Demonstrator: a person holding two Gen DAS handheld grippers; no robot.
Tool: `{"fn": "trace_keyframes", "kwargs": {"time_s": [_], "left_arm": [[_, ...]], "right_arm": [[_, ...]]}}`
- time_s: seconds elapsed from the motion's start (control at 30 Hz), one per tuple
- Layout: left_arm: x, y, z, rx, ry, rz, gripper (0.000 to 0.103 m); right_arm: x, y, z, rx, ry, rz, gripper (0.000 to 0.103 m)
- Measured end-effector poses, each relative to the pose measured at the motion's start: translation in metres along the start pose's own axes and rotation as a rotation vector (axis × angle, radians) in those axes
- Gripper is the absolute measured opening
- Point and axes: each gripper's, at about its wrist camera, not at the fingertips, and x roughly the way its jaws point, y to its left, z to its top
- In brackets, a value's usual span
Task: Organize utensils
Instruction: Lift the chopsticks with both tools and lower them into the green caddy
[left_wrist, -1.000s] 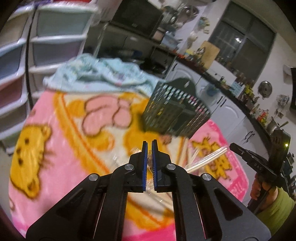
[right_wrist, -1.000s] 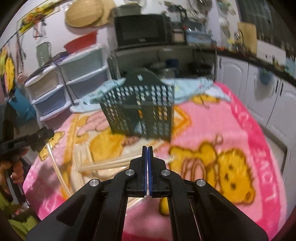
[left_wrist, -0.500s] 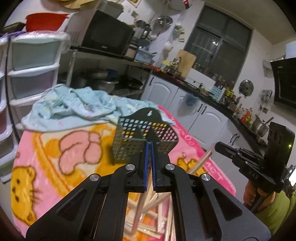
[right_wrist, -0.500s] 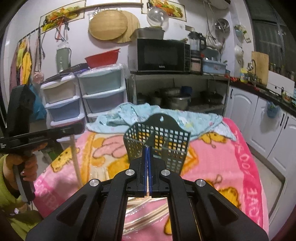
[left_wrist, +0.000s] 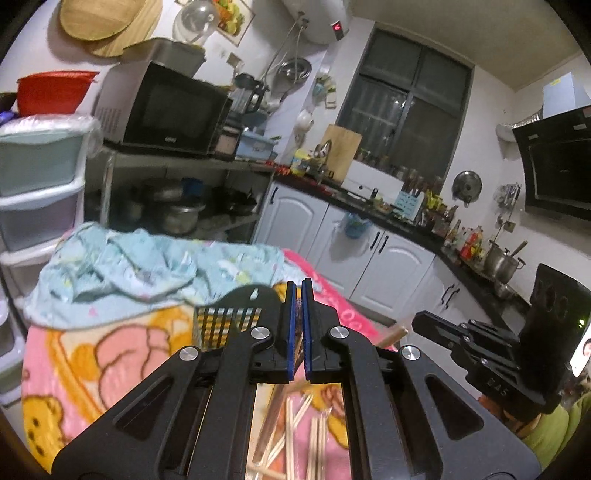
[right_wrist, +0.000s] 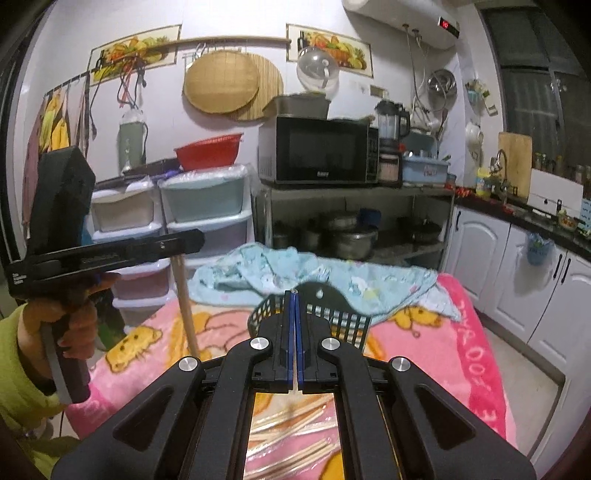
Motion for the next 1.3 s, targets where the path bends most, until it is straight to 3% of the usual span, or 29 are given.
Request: {"fn": "trace_keyframes", "kwargs": {"time_s": [0.4,0.67,1.0,1.3], "left_arm": [[0.021,0.000,0.051,0.006,-0.090,0.008,0.001],[0.040,0.011,0.074,0.004,-0.128,0.047,0.001],[0.062,0.025,0.084,0.019,-0.178,0.090,0.001],[0.083,0.045,0.064,-0.007,-0.126,0.113,0.001]], "right_arm": [[-0.006,-0.011,0.041,-0.002,-0.112,-0.034,0.001],[0.016,-0.027,0.066,-0.004,-0.148,-0.092,0.001],[0.057,-0.054,0.067,0.020,-0.091,-0.172,0.001],[0.086,-0.064,0.050,0.053,-0.004,-0.182,0.001]]}}
